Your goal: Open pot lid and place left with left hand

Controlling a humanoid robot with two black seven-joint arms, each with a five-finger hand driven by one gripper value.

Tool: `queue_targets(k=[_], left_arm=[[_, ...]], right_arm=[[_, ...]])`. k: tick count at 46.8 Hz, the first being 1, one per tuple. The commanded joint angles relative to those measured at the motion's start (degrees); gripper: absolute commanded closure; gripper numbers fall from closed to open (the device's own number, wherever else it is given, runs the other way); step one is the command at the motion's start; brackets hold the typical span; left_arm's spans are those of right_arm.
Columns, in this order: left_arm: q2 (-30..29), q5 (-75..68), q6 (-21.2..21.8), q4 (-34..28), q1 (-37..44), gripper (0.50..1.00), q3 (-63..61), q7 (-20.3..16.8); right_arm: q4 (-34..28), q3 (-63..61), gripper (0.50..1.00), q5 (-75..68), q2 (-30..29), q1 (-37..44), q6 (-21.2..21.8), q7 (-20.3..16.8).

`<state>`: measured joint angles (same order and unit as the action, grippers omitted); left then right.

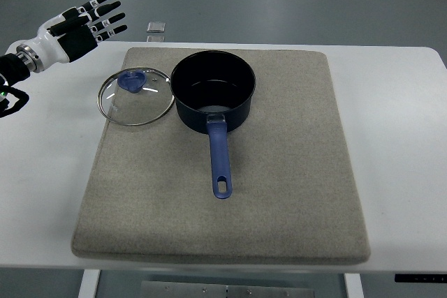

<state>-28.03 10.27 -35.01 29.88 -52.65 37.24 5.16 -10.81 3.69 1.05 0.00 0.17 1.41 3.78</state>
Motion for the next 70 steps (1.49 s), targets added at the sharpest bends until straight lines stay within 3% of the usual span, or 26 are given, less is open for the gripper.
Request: queue_targets(k=[1,70], left_arm=[[0.08,0.37,0.01,0.00,0.00,0.508,-0.06,0.03],[0.43,3.97,0.01,0.62,0.79,0.508,0.64,-0.06]], right_arm=[[0.00,0.00,0.583,0.00,0.00,0.00,0.00,0.00],[-0.53,-0.18,0.583,0.00,0.00,0.00,0.70,0.00]])
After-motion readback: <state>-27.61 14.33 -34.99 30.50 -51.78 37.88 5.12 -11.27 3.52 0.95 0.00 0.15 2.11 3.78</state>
